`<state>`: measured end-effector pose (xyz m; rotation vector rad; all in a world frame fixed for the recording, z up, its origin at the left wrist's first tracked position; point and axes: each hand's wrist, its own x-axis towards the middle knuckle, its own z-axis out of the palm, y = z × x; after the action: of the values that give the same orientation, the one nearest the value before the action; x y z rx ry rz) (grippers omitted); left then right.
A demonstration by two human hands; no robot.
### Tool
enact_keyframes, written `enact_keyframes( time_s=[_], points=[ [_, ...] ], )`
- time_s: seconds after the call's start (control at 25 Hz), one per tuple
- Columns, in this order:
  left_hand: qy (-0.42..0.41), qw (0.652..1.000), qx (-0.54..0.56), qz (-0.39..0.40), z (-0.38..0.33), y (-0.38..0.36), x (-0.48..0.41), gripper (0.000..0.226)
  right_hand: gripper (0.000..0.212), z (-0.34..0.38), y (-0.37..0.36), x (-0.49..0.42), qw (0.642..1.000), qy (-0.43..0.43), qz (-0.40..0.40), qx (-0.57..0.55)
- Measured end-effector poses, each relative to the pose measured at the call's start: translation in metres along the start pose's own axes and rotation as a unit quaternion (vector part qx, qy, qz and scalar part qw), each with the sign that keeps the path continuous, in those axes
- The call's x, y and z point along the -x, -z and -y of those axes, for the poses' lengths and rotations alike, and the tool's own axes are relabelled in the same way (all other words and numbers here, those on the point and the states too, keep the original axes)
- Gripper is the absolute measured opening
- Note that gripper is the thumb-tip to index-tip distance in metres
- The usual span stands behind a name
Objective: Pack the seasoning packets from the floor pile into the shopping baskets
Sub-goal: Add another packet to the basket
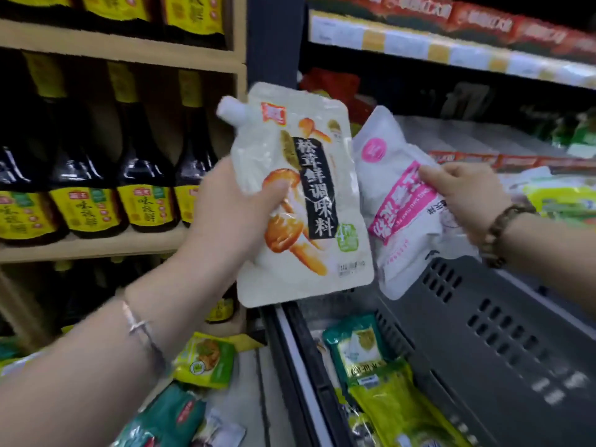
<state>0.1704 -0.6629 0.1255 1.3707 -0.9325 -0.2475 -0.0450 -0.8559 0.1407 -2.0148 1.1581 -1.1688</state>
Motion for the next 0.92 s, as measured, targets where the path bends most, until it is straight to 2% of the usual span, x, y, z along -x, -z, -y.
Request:
enact_keyframes(
  time_s=[0.08,0.2,0.28,0.32,0.4,0.44,0.56,0.68,0.8,0.88,0.92],
  points=[
    [-0.049,0.976,-0.195,0.081,-0.004,-0.028,-0.016,0.019,0.053,-0.026,-0.008,-0.001,0.996,0.010,0.021,0.087],
    [-0.042,0.872,-0.440,0.209,0.001,-0.072,-0.040,0.022,0.046,-0.063,-0.029,-0.002,0.969,0.010,0.106,0.221],
    [-0.010,0.792,-0.540,0.284,0.019,-0.103,-0.050,0.008,0.043,-0.087,-0.041,-0.001,0.947,-0.038,0.169,0.272],
    [0.029,0.768,-0.564,0.303,0.036,-0.118,-0.053,0.011,0.042,-0.100,-0.047,0.001,0.935,-0.062,0.194,0.291],
    [0.134,0.732,-0.585,0.323,0.081,-0.139,-0.051,0.036,0.040,-0.124,-0.060,0.006,0.919,-0.107,0.228,0.302],
    [0.184,0.736,-0.570,0.316,0.101,-0.148,-0.042,0.043,0.037,-0.139,-0.067,0.011,0.917,-0.130,0.236,0.295],
    [0.318,0.805,-0.435,0.249,0.161,-0.169,-0.004,0.041,0.033,-0.185,-0.092,0.038,0.927,-0.224,0.229,0.194],
    [0.406,0.816,-0.363,0.194,0.204,-0.172,0.032,0.039,0.035,-0.216,-0.108,0.059,0.930,-0.282,0.201,0.127],
    [0.460,0.834,-0.285,0.104,0.234,-0.158,0.056,0.034,0.026,-0.223,-0.117,0.064,0.926,-0.234,0.194,0.226],
    [0.451,0.842,-0.292,0.049,0.245,-0.152,0.066,0.031,0.032,-0.222,-0.122,0.067,0.915,-0.143,0.207,0.316],
    [0.427,0.840,-0.332,0.039,0.249,-0.151,0.069,0.036,0.039,-0.223,-0.124,0.069,0.906,-0.083,0.223,0.350]
  ],
)
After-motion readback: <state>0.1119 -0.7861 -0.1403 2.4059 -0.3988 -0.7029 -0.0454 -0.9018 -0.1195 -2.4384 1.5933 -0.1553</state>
